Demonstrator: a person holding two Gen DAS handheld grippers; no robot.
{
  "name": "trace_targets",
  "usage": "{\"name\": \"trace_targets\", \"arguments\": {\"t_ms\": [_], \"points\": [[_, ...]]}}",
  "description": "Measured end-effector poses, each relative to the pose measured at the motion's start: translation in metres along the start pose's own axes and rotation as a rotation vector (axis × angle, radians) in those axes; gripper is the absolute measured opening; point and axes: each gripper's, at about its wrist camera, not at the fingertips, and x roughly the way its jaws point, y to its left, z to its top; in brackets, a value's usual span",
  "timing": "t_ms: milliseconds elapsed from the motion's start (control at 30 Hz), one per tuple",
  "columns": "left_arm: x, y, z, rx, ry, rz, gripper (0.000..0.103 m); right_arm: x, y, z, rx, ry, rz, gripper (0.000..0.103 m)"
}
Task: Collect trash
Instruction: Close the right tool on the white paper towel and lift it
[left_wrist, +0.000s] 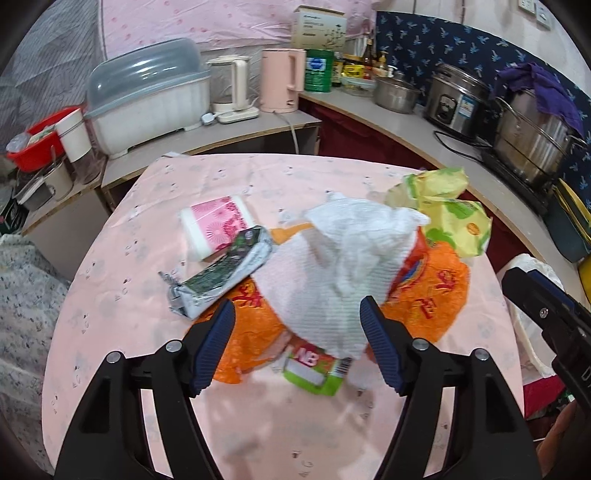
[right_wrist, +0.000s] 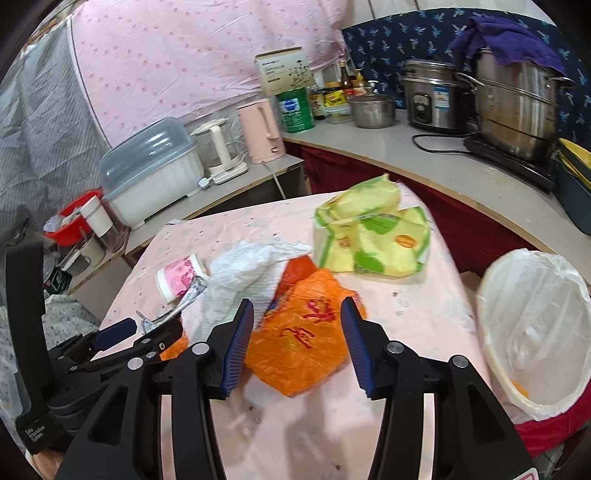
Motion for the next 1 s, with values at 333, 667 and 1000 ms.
{"name": "trace_targets", "arguments": {"t_ms": [333, 667, 1000], "points": [[0.015, 0.032, 0.004, -0.043, 0.014, 0.04, 0.068, 0.052, 0.037, 0.006, -0.024, 0.068, 0.053, 0.054], [0.031, 0.05, 0.005, -0.066, 0.036, 0.06, 0.068, 0.095, 0.054, 0.011, -0.01, 0.117, 0.071, 0.054], [0.038, 0.052, 0.004, -0.065, 0.047, 0.052, 0.068, 0.112, 0.054, 0.013, 0.003, 0.117, 0.073, 0.016]]}}
